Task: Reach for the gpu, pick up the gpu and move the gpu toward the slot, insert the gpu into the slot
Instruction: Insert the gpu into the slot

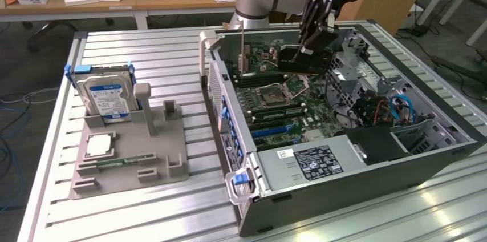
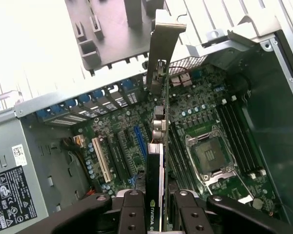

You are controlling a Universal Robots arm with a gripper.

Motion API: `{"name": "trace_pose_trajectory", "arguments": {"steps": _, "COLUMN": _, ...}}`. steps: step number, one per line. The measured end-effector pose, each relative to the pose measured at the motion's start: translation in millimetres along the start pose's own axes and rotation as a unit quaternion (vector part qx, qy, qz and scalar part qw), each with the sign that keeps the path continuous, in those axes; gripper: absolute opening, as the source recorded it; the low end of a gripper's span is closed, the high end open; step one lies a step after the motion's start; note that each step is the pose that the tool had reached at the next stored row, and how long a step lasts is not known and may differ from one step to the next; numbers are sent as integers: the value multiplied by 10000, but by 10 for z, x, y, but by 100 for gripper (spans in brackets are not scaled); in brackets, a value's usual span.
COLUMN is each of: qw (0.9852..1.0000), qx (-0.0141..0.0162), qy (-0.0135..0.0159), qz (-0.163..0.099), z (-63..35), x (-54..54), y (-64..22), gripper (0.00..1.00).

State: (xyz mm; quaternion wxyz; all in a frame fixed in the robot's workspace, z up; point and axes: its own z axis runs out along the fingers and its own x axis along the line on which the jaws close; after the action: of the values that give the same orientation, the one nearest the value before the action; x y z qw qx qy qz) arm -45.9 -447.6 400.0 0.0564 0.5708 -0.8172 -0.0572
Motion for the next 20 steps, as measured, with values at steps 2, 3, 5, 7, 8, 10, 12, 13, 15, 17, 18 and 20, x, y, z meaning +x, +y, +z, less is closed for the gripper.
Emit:
{"name": "trace_pose_trajectory", "arguments": {"steps": 2, "qw": 9999, "qx": -4, "qy": 28, "qz": -155, "z": 28, "x": -1, "y": -5, "gripper": 27}}
{"name": "trace_pose_trajectory", "arguments": {"steps": 3, "qw": 9997, "qx": -4, "qy": 39, "qz": -225, "z": 40, "x": -2, "y": -8, "gripper": 27}}
{"name": "trace_pose_trajectory", "arguments": {"steps": 5, "qw": 9994, "qx": -8, "qy": 58, "qz": -333, "z": 67, "x": -3, "y": -16, "gripper": 27}}
{"name": "trace_pose_trajectory", "arguments": {"steps": 7, "qw": 9991, "qx": -17, "qy": 78, "qz": -427, "z": 95, "x": -7, "y": -29, "gripper": 27}}
{"name": "trace_pose_trajectory", "arguments": {"steps": 8, "qw": 9988, "qx": -21, "qy": 87, "qz": -475, "z": 109, "x": -9, "y": -36, "gripper": 27}}
{"name": "trace_pose_trajectory", "arguments": {"steps": 10, "qw": 9982, "qx": -27, "qy": 110, "qz": -588, "z": 135, "x": -12, "y": -46, "gripper": 27}}
{"name": "trace_pose_trajectory", "arguments": {"steps": 12, "qw": 9974, "qx": -33, "qy": 130, "qz": -705, "z": 163, "x": -15, "y": -55, "gripper": 27}}
{"name": "trace_pose_trajectory", "arguments": {"steps": 13, "qw": 9969, "qx": -35, "qy": 142, "qz": -770, "z": 178, "x": -15, "y": -57, "gripper": 27}}
{"name": "trace_pose_trajectory", "arguments": {"steps": 15, "qw": 9957, "qx": -38, "qy": 167, "qz": -907, "z": 210, "x": -17, "y": -65, "gripper": 27}}
{"name": "trace_pose_trajectory", "arguments": {"steps": 17, "qw": 9947, "qx": -47, "qy": 188, "qz": -1008, "z": 245, "x": -18, "y": -72, "gripper": 27}}
{"name": "trace_pose_trajectory", "arguments": {"steps": 18, "qw": 9944, "qx": -51, "qy": 194, "qz": -1039, "z": 263, "x": -16, "y": -77, "gripper": 27}}
{"name": "trace_pose_trajectory", "arguments": {"steps": 20, "qw": 9941, "qx": -60, "qy": 200, "qz": -1065, "z": 298, "x": -1, "y": -88, "gripper": 27}}
